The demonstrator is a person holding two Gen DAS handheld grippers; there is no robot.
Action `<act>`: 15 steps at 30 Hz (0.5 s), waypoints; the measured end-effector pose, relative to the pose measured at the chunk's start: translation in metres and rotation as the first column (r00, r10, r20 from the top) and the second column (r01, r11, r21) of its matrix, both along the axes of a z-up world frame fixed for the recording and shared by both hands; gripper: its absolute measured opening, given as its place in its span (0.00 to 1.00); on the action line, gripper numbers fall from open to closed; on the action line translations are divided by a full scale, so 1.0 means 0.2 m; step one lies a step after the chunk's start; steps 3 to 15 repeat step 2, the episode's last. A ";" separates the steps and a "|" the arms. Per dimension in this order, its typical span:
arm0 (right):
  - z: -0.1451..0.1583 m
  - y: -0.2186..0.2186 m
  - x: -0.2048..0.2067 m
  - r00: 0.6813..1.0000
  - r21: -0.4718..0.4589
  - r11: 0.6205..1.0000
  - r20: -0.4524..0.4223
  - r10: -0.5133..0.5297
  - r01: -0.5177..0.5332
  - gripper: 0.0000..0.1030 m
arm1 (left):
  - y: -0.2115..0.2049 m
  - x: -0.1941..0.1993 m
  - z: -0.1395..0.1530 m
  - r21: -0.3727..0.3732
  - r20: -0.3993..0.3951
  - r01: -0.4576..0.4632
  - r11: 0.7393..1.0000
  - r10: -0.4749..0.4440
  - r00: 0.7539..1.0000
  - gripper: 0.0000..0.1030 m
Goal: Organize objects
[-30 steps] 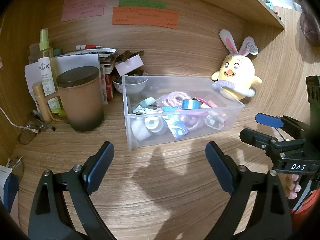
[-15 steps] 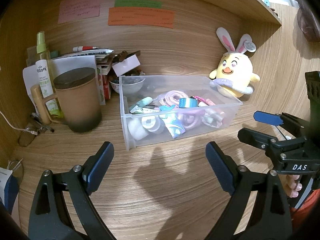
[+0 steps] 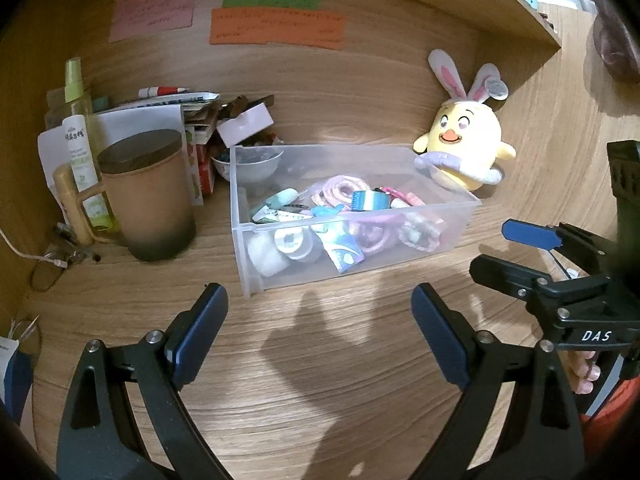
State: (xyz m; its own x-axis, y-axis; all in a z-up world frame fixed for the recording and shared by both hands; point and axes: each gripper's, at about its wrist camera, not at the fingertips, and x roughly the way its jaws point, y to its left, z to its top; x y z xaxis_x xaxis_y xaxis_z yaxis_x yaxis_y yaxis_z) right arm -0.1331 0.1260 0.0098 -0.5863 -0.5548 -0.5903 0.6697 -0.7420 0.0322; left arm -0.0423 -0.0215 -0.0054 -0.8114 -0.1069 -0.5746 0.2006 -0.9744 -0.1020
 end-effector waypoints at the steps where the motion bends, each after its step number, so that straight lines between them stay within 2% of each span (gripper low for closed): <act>1: 0.00 0.00 0.00 1.000 0.000 1.000 0.000 -0.001 0.001 0.80 | 0.00 0.00 0.00 0.002 0.002 0.003 1.000 -0.003 1.000 0.91; 15: 0.00 0.00 0.00 1.000 0.001 1.000 -0.001 -0.002 0.002 0.80 | 0.00 -0.01 0.00 0.011 0.007 0.006 1.000 -0.007 1.000 0.91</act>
